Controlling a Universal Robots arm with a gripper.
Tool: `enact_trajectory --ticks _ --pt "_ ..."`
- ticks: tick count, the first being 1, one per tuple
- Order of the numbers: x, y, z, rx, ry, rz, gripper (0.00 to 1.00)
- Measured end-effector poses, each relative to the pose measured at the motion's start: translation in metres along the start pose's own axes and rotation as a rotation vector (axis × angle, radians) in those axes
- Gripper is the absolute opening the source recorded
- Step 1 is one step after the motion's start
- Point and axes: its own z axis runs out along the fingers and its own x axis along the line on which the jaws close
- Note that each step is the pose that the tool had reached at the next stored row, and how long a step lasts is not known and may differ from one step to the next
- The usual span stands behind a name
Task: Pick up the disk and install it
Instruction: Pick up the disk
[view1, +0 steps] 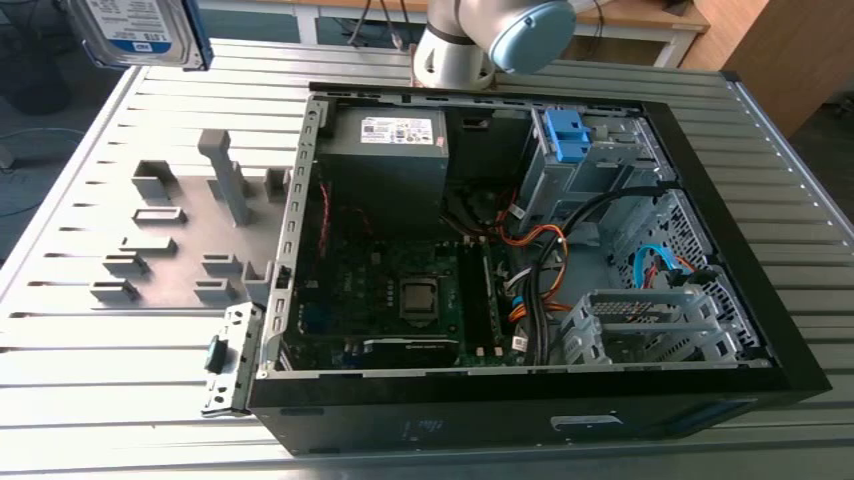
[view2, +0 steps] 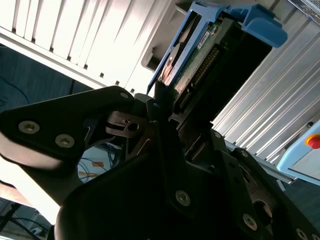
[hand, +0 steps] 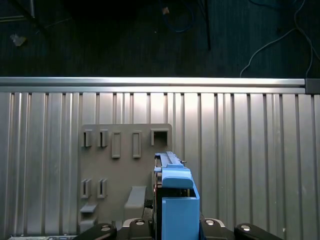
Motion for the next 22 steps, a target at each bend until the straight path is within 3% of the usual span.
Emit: enact_trajectory --ticks 13,22 --pt "-0.0003 -0.0195 -0.0008 0.0000 0.0000 0.000 0.36" --pt "-0.0005 -0.0264 -0.0010 0.0001 -0.0001 0.000 0.36"
